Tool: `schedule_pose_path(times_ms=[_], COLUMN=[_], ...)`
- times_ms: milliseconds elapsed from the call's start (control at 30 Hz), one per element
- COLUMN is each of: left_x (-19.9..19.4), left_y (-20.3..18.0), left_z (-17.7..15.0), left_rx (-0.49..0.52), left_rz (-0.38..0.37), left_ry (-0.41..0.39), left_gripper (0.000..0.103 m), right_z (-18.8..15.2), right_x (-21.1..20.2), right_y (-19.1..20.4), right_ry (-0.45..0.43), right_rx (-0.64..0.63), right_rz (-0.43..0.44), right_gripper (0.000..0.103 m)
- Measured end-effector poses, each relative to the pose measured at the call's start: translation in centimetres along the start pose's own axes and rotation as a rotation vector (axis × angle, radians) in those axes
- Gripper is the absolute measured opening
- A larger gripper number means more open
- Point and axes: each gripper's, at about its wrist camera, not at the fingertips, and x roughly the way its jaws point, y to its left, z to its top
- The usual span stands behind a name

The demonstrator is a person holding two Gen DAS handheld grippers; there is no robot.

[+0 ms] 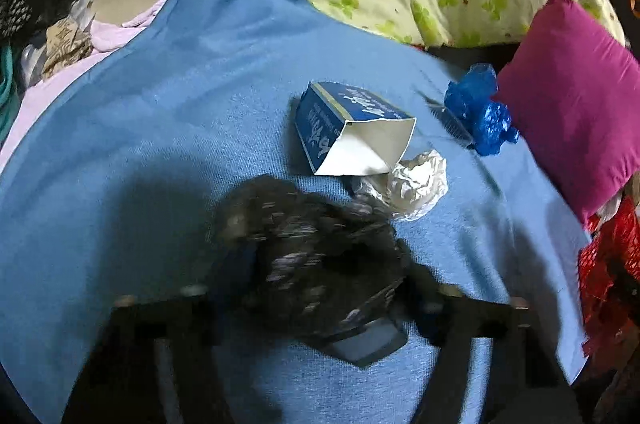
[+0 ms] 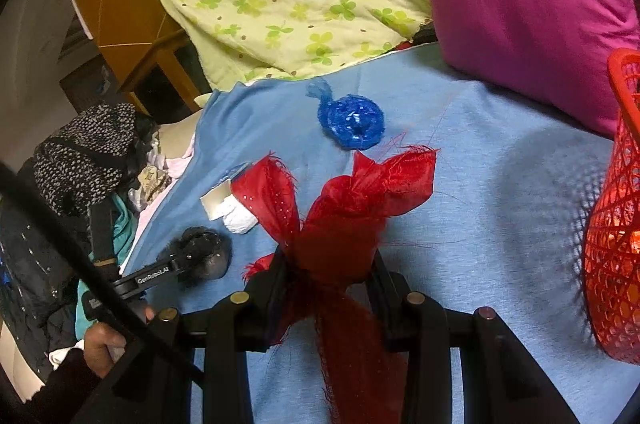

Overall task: Collect trash
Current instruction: 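Grasp the black plastic bag with the left tool while the right tool grasps the red ribbon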

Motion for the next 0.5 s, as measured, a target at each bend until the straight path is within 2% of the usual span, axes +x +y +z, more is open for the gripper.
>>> schedule_pose_path(times_ms=[167,333,367,400,500], left_x=[-1.5,-4.7,-5.2,-6.0,-7.8], left_y=[-0.5,-1.6,-1.6,-1.5,-1.6], left_z=[-0.4,-1.1,-1.2,-1.4,-1.8], left_rx=[0.013,0.040,0.039,0.036,0.024], left_rz=[0.015,0.026,0.023,0.014,0.003], left_ry=[-0.042,-0.115,-0.123,-0.131,-0.142], left_gripper=[0.040,0.033,0.026,0.006,0.006], right_z=[0.2,0.4,0.4,0.4,0.4], right_x=[-0.4,-1.0,-1.1,-1.3,-1.9], right_y=[-0.6,-0.7,-0.6,-0.6,-0.6], right_ry=[-0.013,-0.033,-0.036,-0.041,-0.061], right_rx=[0.015,0.017,0.017,0.016,0.015], right_rz=[-0.004,-0.001,0.000,0.000,0.009], right_gripper=[0.040,0.040,0.040,0.040,0.040])
